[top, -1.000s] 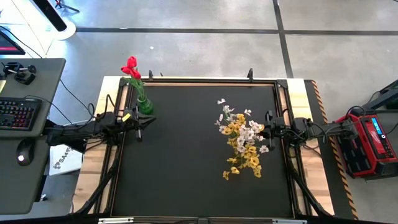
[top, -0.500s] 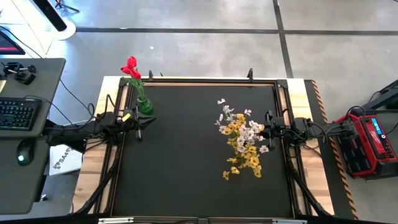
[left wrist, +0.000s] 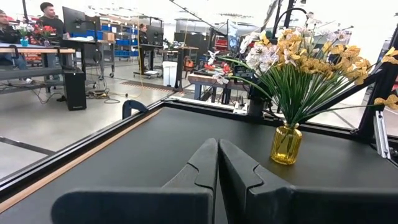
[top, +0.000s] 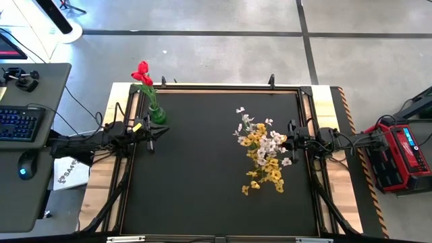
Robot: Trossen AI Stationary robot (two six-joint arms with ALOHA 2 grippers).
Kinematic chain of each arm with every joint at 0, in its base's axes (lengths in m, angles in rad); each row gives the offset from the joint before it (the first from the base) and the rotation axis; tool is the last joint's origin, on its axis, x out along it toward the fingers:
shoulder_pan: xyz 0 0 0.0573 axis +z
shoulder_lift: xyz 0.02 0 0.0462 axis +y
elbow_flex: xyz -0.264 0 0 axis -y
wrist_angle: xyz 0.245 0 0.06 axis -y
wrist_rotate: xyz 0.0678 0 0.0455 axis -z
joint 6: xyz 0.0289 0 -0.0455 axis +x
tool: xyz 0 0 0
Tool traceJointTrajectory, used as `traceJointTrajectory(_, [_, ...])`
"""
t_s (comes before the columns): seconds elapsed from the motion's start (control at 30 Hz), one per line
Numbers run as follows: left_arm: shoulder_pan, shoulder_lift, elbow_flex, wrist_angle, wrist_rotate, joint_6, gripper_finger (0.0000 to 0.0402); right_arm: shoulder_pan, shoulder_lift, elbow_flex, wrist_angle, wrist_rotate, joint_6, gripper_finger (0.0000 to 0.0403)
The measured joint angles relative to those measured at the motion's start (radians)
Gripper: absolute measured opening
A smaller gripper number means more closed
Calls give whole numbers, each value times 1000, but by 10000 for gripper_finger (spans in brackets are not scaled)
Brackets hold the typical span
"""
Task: Sort flowers into vase by color
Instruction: Return to Home Position
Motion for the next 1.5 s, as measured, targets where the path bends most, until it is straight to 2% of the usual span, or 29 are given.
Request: traceJointTrajectory(1.5, [-35, 0, 0, 0, 0, 0, 1, 0, 0, 0, 0, 0, 0, 0])
